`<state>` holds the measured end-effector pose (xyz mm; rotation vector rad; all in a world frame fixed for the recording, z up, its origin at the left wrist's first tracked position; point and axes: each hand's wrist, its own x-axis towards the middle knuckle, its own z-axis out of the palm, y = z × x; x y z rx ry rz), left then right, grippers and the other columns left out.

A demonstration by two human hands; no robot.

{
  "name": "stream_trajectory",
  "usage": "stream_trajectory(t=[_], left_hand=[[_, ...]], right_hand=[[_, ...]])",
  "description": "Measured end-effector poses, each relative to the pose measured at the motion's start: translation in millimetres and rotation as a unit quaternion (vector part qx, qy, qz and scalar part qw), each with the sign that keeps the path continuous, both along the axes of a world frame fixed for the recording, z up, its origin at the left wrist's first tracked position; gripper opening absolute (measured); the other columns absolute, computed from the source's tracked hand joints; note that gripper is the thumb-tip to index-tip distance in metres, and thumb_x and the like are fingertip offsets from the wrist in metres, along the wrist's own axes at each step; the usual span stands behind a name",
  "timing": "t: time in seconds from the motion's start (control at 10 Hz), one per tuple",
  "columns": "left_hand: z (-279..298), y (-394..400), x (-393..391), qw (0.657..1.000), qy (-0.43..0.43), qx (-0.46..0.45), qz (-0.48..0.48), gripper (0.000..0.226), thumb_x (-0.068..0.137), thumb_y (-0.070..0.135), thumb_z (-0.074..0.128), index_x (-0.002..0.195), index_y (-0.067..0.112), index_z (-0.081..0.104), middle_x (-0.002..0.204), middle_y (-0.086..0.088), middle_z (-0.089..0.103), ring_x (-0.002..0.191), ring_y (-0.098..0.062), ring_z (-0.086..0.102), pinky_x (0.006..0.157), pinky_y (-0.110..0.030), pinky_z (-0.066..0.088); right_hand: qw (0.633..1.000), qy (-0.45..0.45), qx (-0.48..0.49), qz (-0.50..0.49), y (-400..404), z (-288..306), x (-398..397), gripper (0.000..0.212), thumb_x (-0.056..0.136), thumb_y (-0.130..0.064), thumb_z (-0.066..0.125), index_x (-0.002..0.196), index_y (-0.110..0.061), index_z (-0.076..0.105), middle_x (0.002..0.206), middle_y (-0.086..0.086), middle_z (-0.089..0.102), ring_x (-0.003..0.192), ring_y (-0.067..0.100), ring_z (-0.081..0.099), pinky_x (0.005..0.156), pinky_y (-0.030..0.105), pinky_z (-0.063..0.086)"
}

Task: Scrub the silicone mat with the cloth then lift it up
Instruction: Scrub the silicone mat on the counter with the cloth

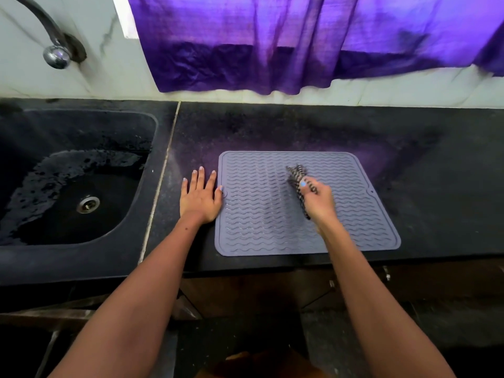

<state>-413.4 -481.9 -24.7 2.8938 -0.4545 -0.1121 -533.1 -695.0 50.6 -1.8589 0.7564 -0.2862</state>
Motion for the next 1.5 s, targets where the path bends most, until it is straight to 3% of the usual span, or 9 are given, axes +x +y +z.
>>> stream_trajectory(t=[0.2,0.4,0.5,0.7,1.0,1.1,1.3,1.4,1.5], left_hand=[[-1.1,0.9,0.0,1.0,-0.007,-0.01,-0.001,0.056,0.1,0.042,0.017,0.151,0.022,0.01,0.159,-0.008,-0.001,0.147,-0.022,-0.004,0.118,-0.043,-0.005],[-1.2,0.3,0.9,1.0,-0.007,-0.007,0.0,0.056,0.1,0.043,0.017,0.151,0.022,0.01,0.159,-0.008,-0.001,0.147,-0.022,-0.004,0.118,-0.043,-0.005],[-0.6,0.4,0.2,1.0,-0.004,-0.001,-0.001,0.056,0.099,0.043,0.016,0.151,0.022,0.009,0.159,-0.007,-0.002,0.147,-0.022,-0.005,0.118,-0.043,-0.006],[0.7,1.6,-1.0,1.0,0.001,-0.004,-0.004,0.056,0.099,0.043,0.015,0.151,0.022,0.008,0.159,-0.007,-0.002,0.147,-0.021,-0.006,0.118,-0.042,-0.006],[-1.0,0.6,-0.2,1.0,-0.008,-0.016,0.0,0.056,0.1,0.043,0.017,0.151,0.022,0.011,0.159,-0.008,-0.001,0.147,-0.022,-0.005,0.118,-0.042,-0.005],[-2.4,0.4,0.3,1.0,-0.017,-0.019,0.001,0.056,0.099,0.042,0.019,0.151,0.021,0.013,0.159,-0.008,0.001,0.147,-0.022,-0.003,0.118,-0.043,-0.004],[-2.8,0.0,0.0,1.0,-0.015,-0.014,0.003,0.056,0.099,0.043,0.017,0.151,0.022,0.012,0.159,-0.007,0.0,0.147,-0.021,-0.003,0.118,-0.042,-0.005],[-1.6,0.6,-0.5,1.0,-0.011,-0.013,0.003,0.056,0.099,0.044,0.017,0.151,0.022,0.011,0.159,-0.007,0.0,0.147,-0.021,-0.004,0.118,-0.042,-0.005],[-1.2,0.0,-0.4,1.0,-0.011,-0.013,0.004,0.056,0.099,0.044,0.017,0.151,0.023,0.012,0.159,-0.007,0.0,0.147,-0.021,-0.003,0.119,-0.042,-0.005]], right_hand=[[0.955,0.075,-0.278,0.076,1.9,-9.1,-13.0,0.044,0.096,-0.014,0.044,0.14,-0.011,0.039,0.135,0.013,0.052,0.119,0.028,0.052,0.098,0.032,0.041],[0.881,0.137,-0.418,0.174,5.3,-53.7,-15.2,0.051,0.099,-0.014,0.034,0.146,-0.004,0.019,0.155,0.012,0.018,0.145,0.022,0.012,0.119,0.032,0.005],[0.889,0.13,-0.395,0.191,-0.9,-48.8,-13.2,0.049,0.098,-0.015,0.035,0.145,-0.006,0.025,0.154,0.011,0.024,0.144,0.022,0.018,0.117,0.033,0.013],[0.999,0.03,-0.029,0.015,-54.7,-18.2,0.4,0.031,0.093,-0.026,0.05,0.118,-0.013,0.062,0.104,0.008,0.067,0.111,0.034,0.058,0.095,0.044,0.046],[0.896,0.111,-0.414,0.118,-28.6,-60.7,-24.7,0.05,0.099,-0.021,0.036,0.146,-0.007,0.025,0.154,0.01,0.025,0.144,0.021,0.019,0.119,0.033,0.01],[0.89,0.131,-0.415,0.133,-33.5,-62.9,-23.1,0.054,0.099,-0.025,0.033,0.147,-0.006,0.019,0.155,0.01,0.019,0.145,0.019,0.012,0.12,0.032,0.006],[0.948,0.084,-0.279,0.131,-46.5,-47.2,-19.5,0.045,0.098,-0.017,0.041,0.142,-0.014,0.035,0.144,-0.003,0.038,0.13,0.017,0.039,0.106,0.029,0.033],[0.999,-0.012,0.049,-0.003,-73.0,-26.7,-9.9,0.035,0.098,-0.016,0.043,0.132,-0.011,0.05,0.124,0.003,0.057,0.107,0.022,0.055,0.08,0.026,0.042],[0.994,-0.036,0.028,-0.099,-85.3,-13.2,-14.8,0.038,0.098,-0.016,0.042,0.135,-0.006,0.046,0.133,0.012,0.053,0.118,0.024,0.052,0.092,0.03,0.045]])
